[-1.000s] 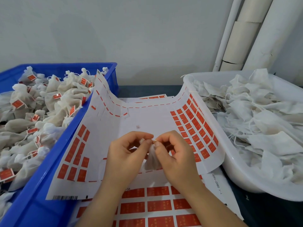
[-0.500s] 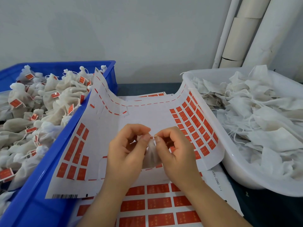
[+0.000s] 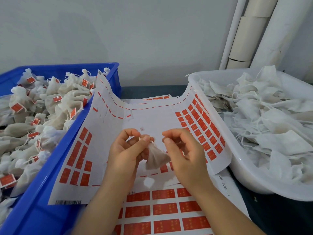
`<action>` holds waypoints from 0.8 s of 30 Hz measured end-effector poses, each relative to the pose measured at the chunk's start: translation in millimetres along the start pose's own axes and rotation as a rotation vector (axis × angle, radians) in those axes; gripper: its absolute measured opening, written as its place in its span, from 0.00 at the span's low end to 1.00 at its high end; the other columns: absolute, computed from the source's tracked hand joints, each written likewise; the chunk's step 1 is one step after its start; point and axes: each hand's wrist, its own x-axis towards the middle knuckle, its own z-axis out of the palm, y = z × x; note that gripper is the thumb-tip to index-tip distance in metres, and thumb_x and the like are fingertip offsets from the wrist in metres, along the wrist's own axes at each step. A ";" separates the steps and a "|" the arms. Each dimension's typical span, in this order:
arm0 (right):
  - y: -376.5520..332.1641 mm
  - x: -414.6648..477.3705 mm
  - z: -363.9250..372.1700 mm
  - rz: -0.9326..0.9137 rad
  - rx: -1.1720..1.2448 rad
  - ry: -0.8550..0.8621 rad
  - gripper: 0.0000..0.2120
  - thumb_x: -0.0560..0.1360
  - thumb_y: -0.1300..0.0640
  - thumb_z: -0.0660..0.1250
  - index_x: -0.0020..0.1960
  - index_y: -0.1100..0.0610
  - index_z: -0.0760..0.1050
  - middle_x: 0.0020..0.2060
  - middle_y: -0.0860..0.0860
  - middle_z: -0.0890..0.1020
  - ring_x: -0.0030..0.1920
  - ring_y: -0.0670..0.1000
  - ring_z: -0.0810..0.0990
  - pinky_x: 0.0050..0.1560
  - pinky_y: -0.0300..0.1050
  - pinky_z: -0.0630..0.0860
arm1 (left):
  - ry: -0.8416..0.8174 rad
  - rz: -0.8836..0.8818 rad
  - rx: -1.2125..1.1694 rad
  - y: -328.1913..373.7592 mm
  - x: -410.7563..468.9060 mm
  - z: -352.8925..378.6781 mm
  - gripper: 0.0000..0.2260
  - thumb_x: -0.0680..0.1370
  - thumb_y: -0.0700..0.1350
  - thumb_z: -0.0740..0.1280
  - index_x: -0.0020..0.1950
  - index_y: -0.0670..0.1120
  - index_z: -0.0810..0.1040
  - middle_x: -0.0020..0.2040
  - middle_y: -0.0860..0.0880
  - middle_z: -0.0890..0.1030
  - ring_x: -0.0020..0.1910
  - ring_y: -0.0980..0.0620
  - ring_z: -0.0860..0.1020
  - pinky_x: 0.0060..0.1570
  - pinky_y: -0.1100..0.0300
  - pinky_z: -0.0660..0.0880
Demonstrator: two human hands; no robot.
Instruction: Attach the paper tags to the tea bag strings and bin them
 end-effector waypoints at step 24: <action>6.7 -2.8 5.7 0.017 -0.096 -0.077 0.06 0.78 0.55 0.59 0.46 0.44 0.67 0.40 0.40 0.74 0.44 0.42 0.75 0.43 0.31 0.74 | -0.062 0.298 0.705 -7.0 -4.8 3.7 0.08 0.75 0.37 0.67 0.39 0.49 0.79 0.36 0.52 0.79 0.36 0.50 0.78 0.36 0.58 0.79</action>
